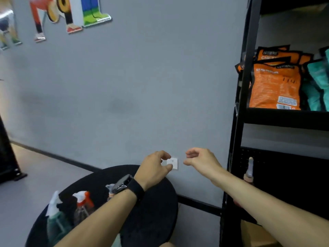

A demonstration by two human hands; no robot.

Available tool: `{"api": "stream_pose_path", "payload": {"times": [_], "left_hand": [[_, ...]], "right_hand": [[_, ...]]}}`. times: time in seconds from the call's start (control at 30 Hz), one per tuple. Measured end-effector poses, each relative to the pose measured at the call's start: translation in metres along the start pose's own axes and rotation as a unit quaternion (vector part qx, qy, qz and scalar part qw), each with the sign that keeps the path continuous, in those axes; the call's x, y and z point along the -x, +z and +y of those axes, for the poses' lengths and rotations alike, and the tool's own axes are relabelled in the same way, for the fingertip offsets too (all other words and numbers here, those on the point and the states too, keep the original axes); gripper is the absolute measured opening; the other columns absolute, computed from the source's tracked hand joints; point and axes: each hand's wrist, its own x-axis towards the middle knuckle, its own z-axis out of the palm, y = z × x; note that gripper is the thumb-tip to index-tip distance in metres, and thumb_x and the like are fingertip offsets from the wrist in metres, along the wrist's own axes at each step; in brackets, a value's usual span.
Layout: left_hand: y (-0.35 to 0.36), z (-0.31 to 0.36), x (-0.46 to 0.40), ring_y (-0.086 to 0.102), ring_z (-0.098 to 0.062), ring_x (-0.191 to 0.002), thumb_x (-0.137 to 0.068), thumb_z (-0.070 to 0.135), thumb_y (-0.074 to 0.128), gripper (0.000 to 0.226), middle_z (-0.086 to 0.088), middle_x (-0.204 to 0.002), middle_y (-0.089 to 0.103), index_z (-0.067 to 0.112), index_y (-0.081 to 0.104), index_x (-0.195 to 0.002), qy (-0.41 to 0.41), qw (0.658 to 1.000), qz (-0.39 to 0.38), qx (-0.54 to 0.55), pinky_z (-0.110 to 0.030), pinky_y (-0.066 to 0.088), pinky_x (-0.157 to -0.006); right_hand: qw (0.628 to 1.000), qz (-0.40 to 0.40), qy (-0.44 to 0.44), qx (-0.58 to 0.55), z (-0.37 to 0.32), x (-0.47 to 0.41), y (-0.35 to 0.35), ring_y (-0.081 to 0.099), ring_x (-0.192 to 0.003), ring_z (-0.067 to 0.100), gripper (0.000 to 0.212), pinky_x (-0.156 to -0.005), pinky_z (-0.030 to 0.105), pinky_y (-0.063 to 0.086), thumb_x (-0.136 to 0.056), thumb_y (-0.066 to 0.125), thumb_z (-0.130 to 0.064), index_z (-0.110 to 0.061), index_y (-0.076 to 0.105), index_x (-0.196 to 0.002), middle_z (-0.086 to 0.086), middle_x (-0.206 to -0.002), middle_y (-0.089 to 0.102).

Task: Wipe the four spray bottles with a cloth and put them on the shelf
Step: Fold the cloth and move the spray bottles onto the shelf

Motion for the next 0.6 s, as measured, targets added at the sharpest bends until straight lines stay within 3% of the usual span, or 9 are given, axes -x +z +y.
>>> {"api": "stream_pose_path", "payload": {"times": [0.1, 0.17, 0.47, 0.6], "left_hand": [[-0.017, -0.023, 0.010, 0.060, -0.010, -0.112, -0.092, 0.029, 0.063, 0.031, 0.006, -0.126, 0.063, 0.022, 0.062, -0.122, -0.026, 0.999, 0.015, -0.012, -0.019, 0.044, -0.089], [-0.028, -0.038, 0.019, 0.061, -0.010, -0.110, -0.091, 0.029, 0.064, 0.031, 0.006, -0.124, 0.065, 0.022, 0.063, -0.121, -0.044, 0.999, 0.024, -0.016, -0.018, 0.044, -0.088], [-0.059, -0.115, 0.062, 0.060, -0.008, -0.109, -0.091, 0.029, 0.066, 0.031, 0.008, -0.120, 0.065, 0.022, 0.063, -0.121, -0.131, 0.989, 0.064, 0.002, -0.022, 0.048, -0.091], [-0.059, -0.150, 0.077, 0.062, -0.003, -0.100, -0.091, 0.034, 0.067, 0.022, 0.011, -0.112, 0.066, 0.026, 0.065, -0.111, -0.162, 0.984, 0.069, 0.003, -0.013, 0.046, -0.080]], "right_hand": [[1.000, -0.026, -0.013, -0.008, -0.011, -0.003, 0.028, 0.061, -0.098, 0.009, 0.036, -0.068, 0.012, 0.042, -0.080, 0.072, -0.017, -0.016, 0.065, -0.116, -0.003, -0.111, 0.066], [0.999, -0.047, -0.018, -0.012, -0.017, -0.005, 0.048, 0.061, -0.098, 0.010, 0.035, -0.068, 0.012, 0.043, -0.081, 0.072, -0.017, -0.017, 0.064, -0.115, -0.003, -0.111, 0.066], [0.992, -0.128, -0.013, -0.007, -0.023, -0.007, 0.139, 0.061, -0.101, 0.009, 0.034, -0.086, 0.024, 0.048, -0.079, 0.074, -0.021, -0.021, 0.065, -0.113, -0.008, -0.108, 0.065], [0.989, -0.149, -0.010, 0.011, -0.019, -0.009, 0.177, 0.062, -0.101, 0.010, 0.036, -0.090, 0.027, 0.050, -0.078, 0.075, -0.022, -0.021, 0.067, -0.112, -0.006, -0.107, 0.067]]}}
